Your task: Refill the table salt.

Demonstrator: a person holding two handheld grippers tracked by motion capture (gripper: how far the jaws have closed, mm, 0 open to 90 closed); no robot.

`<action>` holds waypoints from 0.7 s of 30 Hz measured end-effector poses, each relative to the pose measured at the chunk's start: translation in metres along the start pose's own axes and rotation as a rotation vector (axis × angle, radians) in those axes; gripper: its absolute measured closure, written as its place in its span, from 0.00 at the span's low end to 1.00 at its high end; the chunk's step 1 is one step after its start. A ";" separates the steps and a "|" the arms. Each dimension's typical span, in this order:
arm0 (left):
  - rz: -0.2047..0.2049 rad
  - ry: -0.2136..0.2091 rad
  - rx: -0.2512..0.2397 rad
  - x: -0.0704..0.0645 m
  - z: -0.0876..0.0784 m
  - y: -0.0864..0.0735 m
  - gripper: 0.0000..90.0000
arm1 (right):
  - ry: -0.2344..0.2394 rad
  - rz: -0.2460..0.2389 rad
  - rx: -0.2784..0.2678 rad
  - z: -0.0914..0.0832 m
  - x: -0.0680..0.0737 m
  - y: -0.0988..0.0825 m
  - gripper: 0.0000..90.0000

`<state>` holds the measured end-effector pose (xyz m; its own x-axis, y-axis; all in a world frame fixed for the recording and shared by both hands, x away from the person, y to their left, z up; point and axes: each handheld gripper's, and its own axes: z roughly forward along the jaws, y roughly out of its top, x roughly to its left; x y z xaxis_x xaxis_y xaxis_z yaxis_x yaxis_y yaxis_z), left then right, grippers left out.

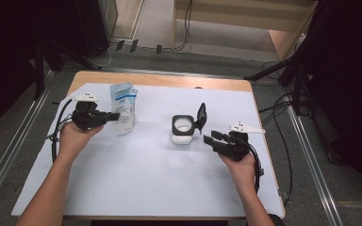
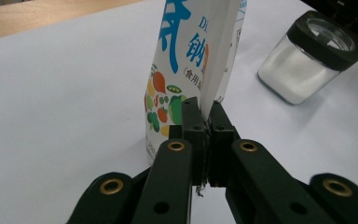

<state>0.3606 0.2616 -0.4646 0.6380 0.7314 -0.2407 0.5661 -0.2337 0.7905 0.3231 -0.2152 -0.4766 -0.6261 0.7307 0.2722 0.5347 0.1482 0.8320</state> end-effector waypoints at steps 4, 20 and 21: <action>0.002 0.006 0.004 -0.001 -0.004 -0.008 0.99 | -0.010 0.004 0.003 0.001 -0.003 0.001 0.61; -0.008 0.008 -0.012 0.001 -0.001 -0.015 0.91 | -0.032 -0.007 0.014 0.007 -0.005 0.002 0.59; -0.009 0.007 -0.013 0.001 -0.001 -0.015 0.91 | -0.032 -0.007 0.014 0.007 -0.006 0.002 0.59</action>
<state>0.3520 0.2663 -0.4761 0.6292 0.7381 -0.2435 0.5650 -0.2192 0.7955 0.3313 -0.2145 -0.4800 -0.6113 0.7507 0.2507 0.5384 0.1622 0.8269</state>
